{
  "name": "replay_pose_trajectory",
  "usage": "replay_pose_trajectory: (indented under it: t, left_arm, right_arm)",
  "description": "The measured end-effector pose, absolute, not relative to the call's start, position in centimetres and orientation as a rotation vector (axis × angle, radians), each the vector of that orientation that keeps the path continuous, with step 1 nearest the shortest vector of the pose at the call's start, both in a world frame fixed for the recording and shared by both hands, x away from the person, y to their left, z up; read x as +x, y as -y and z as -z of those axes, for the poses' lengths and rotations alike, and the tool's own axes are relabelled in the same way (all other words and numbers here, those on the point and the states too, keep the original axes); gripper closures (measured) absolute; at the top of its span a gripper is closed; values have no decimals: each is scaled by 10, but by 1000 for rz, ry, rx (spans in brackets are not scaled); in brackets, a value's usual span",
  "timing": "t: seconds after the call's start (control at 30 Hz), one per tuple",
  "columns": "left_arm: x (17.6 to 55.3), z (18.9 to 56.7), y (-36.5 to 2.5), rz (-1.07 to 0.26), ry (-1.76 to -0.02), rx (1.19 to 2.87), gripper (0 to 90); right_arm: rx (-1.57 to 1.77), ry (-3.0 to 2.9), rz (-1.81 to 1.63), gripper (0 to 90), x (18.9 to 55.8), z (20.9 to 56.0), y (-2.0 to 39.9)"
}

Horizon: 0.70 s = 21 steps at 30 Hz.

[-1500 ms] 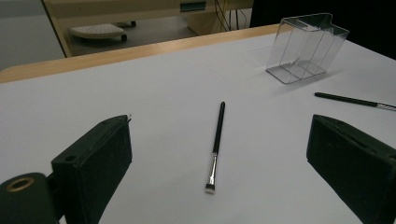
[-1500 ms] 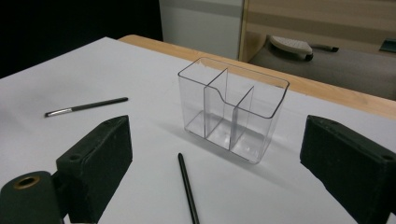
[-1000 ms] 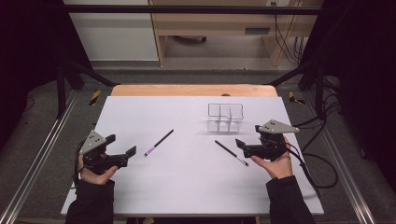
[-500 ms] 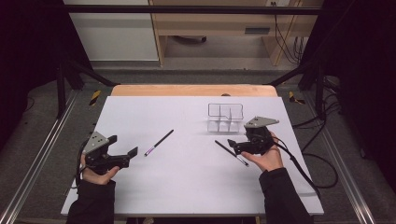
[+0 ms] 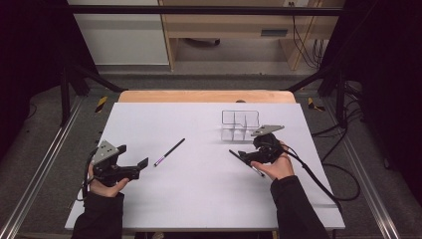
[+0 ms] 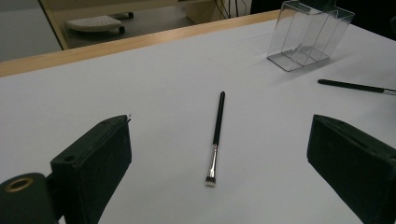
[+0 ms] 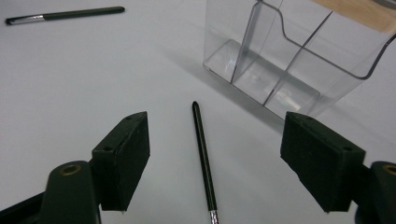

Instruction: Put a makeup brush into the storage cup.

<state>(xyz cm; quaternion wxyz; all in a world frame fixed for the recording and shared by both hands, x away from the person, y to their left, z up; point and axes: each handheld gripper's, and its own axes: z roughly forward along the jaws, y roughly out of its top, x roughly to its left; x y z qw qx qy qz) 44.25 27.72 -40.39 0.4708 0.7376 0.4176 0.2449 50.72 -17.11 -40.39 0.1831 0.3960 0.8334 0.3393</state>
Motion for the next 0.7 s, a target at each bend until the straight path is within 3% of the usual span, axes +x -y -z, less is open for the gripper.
replay_pose_trajectory:
  t: [0.7]
  left_arm:
    - [443, 404, -275, -599, -1016, 1820, 58]
  right_arm:
    - [1195, -2460, -776, 419, 526, 431, 160]
